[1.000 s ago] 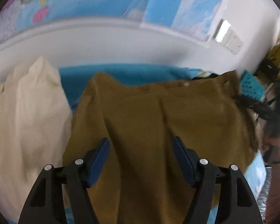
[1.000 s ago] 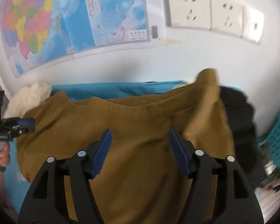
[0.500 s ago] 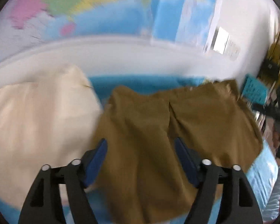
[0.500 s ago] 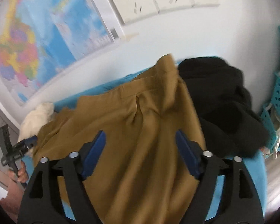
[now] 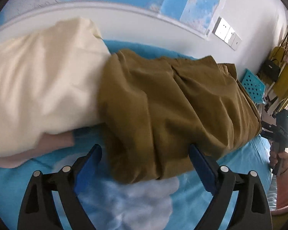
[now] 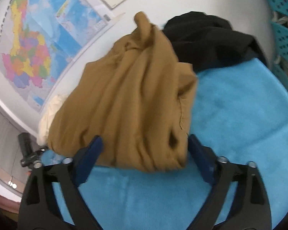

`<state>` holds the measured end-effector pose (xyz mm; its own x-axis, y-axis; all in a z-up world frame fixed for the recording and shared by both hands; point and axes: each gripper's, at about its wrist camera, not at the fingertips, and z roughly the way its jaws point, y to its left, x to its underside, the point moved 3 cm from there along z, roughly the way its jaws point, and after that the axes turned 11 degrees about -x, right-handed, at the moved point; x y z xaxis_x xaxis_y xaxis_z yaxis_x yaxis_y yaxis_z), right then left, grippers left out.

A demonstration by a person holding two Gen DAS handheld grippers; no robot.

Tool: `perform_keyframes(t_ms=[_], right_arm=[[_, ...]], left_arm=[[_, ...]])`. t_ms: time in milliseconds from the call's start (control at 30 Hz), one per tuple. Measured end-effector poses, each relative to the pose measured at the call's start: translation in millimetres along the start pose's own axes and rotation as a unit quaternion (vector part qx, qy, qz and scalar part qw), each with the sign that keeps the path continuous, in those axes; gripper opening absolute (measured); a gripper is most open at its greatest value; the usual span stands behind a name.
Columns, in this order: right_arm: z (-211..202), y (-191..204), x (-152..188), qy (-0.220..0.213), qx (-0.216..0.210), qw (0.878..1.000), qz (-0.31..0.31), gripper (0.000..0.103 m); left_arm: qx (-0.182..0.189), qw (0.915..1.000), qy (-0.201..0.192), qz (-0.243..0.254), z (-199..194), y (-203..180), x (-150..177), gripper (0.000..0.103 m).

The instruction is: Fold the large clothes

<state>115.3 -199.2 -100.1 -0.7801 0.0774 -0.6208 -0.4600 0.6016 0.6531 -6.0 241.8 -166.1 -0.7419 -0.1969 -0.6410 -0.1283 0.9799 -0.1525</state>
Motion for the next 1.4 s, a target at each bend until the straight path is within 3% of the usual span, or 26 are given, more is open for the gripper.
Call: perform_keyframes(t_ms=[33, 100, 167, 267, 400, 433, 533, 567, 633, 667, 733, 800, 833, 967, 1100, 1233, 1300, 1367, 1400], right_arm=[[-1, 2, -1, -0.003, -0.002, 1.000, -0.004, 0.070], [-10, 5, -3, -0.011, -0.008, 1.000, -0.005, 0.040], [-26, 9, -7, -0.020, -0.037, 0.999, 0.008, 0.029], [-54, 37, -9, -0.033, -0.057, 0.998, -0.021, 0.026], [-104, 70, 0, -0.048, -0.093, 0.993, -0.052, 0.025], [-108, 68, 3, -0.044, -0.086, 0.994, -0.052, 0.025], [-97, 42, 21, 0.004, -0.022, 0.999, -0.026, 0.028], [-86, 26, 30, 0.035, 0.025, 0.999, -0.011, 0.030], [-78, 12, 38, 0.048, 0.059, 0.997, -0.001, 0.041], [-81, 9, 37, 0.032, 0.058, 0.998, 0.004, 0.052], [-94, 13, 29, -0.007, 0.066, 0.998, 0.001, 0.056], [-107, 21, 22, -0.044, 0.056, 0.997, -0.017, 0.078], [-105, 23, 19, -0.043, 0.055, 0.997, -0.023, 0.080], [-77, 26, 12, -0.004, 0.084, 0.995, -0.049, 0.077], [-61, 18, 22, 0.019, 0.085, 0.995, -0.053, 0.061], [-62, 24, 27, 0.022, 0.080, 0.994, -0.066, 0.049], [-64, 27, 28, 0.019, 0.083, 0.994, -0.071, 0.043], [-66, 28, 30, 0.019, 0.079, 0.994, -0.074, 0.039], [-68, 27, 30, 0.018, 0.074, 0.994, -0.072, 0.037]], left_arm=[[0.006, 1.0000, 0.003, 0.001, 2, -4, -1, 0.069], [-0.002, 0.9999, -0.012, 0.000, -8, -8, -3, 0.045], [0.011, 0.9996, -0.011, -0.022, -20, -3, -6, 0.023], [0.071, 0.9954, -0.022, -0.061, -49, 8, -5, 0.017], [0.094, 0.9937, -0.041, -0.045, -90, 1, 16, 0.017], [0.101, 0.9933, -0.037, -0.040, -96, 0, 26, 0.018], [0.052, 0.9985, -0.017, 0.002, -90, -10, 51, 0.028], [0.028, 0.9995, -0.010, 0.013, -86, -12, 55, 0.033], [0.012, 0.9997, -0.013, 0.019, -87, -13, 55, 0.043], [0.027, 0.9991, -0.031, 0.012, -97, -13, 51, 0.055], [0.048, 0.9956, -0.080, 0.006, -120, -14, 39, 0.071], [0.056, 0.9908, -0.122, 0.017, -140, -22, 29, 0.081], [0.055, 0.9888, -0.136, 0.030, -147, -30, 24, 0.086], [0.047, 0.9874, -0.126, 0.084, -135, -72, 6, 0.086], [0.043, 0.9847, -0.087, 0.145, -93, -132, -17, 0.086], [0.033, 0.9832, -0.042, 0.175, -45, -174, -40, 0.085], [0.007, 0.9832, -0.011, 0.182, -13, -195, -53, 0.080], [-0.019, 0.9820, 0.033, 0.185, 21, -206, -63, 0.057], [-0.025, 0.9809, 0.050, 0.186, 34, -209, -66, 0.051]])
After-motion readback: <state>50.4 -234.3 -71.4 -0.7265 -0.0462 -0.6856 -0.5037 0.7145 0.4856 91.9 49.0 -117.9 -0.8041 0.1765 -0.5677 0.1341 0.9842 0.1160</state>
